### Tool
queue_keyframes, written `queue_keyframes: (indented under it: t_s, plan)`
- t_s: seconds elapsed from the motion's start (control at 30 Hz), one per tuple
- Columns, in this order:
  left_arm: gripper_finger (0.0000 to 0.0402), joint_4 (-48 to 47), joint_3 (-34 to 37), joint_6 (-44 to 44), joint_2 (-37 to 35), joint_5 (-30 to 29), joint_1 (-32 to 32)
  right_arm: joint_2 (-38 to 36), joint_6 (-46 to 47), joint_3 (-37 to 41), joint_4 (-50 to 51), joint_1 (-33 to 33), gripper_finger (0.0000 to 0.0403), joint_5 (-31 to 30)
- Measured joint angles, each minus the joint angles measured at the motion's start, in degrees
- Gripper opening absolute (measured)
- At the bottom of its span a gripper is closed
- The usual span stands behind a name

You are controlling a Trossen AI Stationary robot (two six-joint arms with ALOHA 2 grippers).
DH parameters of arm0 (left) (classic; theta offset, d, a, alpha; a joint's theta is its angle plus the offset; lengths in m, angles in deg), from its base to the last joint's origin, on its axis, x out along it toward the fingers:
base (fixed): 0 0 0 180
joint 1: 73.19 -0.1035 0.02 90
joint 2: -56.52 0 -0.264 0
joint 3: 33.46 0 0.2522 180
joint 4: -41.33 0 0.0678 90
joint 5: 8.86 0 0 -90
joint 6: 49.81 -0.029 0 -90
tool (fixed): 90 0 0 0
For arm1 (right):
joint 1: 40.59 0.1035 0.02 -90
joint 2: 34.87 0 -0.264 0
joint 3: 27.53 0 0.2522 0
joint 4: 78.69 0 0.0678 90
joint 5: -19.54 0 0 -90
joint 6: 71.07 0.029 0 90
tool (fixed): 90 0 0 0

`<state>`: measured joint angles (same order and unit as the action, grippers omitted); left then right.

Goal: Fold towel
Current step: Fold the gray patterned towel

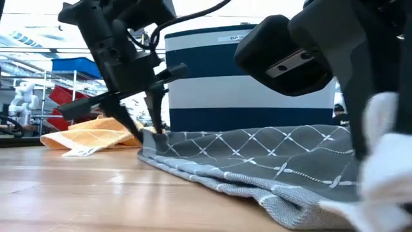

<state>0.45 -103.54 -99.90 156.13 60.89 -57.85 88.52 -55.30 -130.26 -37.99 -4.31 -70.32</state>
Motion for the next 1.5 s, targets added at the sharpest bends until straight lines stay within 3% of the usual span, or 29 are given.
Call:
queue_keyframes:
  t_s: [0.27, 0.47, 0.9, 1.5]
  plan:
    - [0.0132, -2.93, 0.00, -0.15, 0.00, -0.14, 0.22, 0.00, 0.26, 0.00, 0.22, 0.21, 0.0000, 0.15]
    - [0.0133, -3.87, 0.00, 0.68, 0.00, -5.34, -0.63, -0.02, 1.63, -0.02, 1.47, 0.27, 0.0000, 3.07]
    - [0.0133, -3.71, -0.02, 1.60, 0.00, -1.00, 3.61, -0.07, 3.54, -0.02, 2.14, 0.58, 0.0000, 4.72]
    - [0.0146, -5.75, 0.00, 3.60, 0.00, -2.25, 7.73, -0.09, 5.05, -0.07, 2.05, 0.58, 0.0000, 5.99]
